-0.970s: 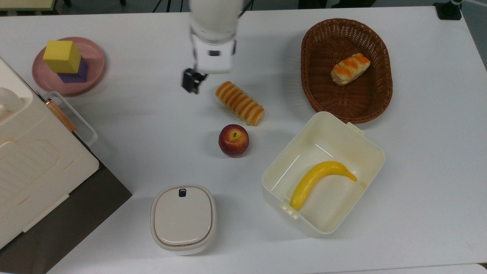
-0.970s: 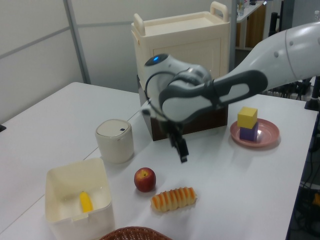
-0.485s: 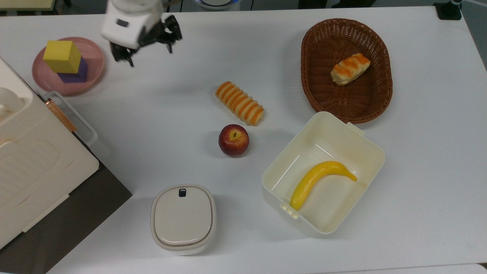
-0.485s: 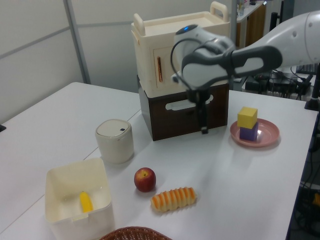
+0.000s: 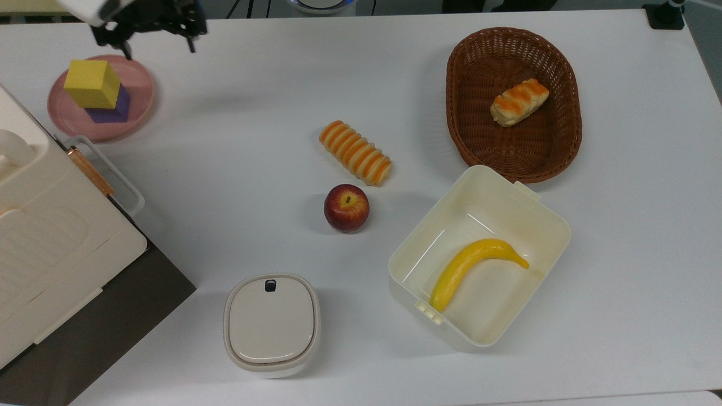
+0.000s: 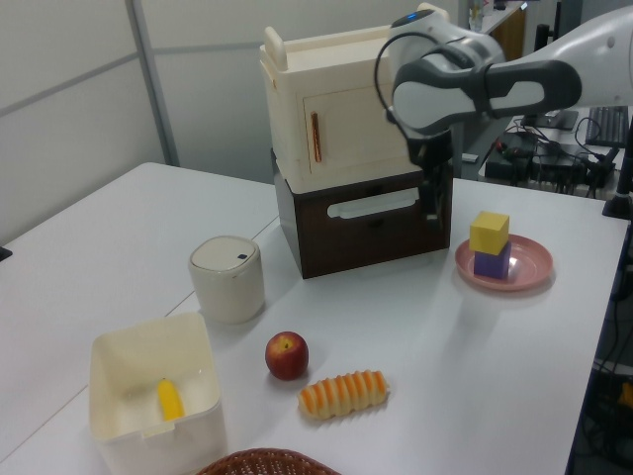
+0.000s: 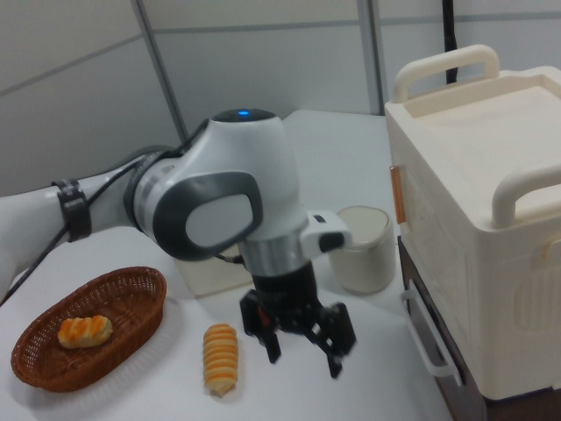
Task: Put the yellow cube on the table
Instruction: 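Open the gripper and move it over the yellow cube on the plate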
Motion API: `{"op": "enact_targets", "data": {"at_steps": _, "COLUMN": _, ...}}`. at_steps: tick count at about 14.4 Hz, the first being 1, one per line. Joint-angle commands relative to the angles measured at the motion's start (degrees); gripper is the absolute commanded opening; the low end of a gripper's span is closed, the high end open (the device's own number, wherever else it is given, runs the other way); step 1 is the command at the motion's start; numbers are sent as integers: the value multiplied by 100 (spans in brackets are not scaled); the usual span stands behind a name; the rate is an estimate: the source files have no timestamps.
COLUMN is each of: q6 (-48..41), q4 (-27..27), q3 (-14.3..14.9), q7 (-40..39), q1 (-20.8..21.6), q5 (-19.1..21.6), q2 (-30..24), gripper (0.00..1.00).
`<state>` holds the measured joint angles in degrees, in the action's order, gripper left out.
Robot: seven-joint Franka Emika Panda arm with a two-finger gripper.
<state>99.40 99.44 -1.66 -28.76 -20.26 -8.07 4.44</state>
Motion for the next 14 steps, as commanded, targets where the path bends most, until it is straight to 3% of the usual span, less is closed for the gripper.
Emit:
{"op": "enact_targets", "data": {"at_steps": 1, "q6": -44, "q4": 93, "q3": 148, "q7": 108, "q1": -416, "q5": 34, "q2": -67, "gripper": 100}}
{"op": "enact_targets", "data": {"at_steps": 3, "q6": 61, "q4": 145, "q3": 175, "q7": 116, "q1": -679, "q5": 77, "q2": -40, "gripper": 100}}
{"op": "enact_targets", "data": {"at_steps": 6, "q6": 509, "q4": 260, "q3": 175, "q7": 116, "q1": -1180, "q5": 648, "q2": 39, "gripper": 100}}
{"op": "enact_targets", "data": {"at_steps": 14, "q6": 1353, "q4": 242, "q3": 219, "q7": 196, "q1": -1595, "q5": 658, "q2": 557, "gripper": 100}}
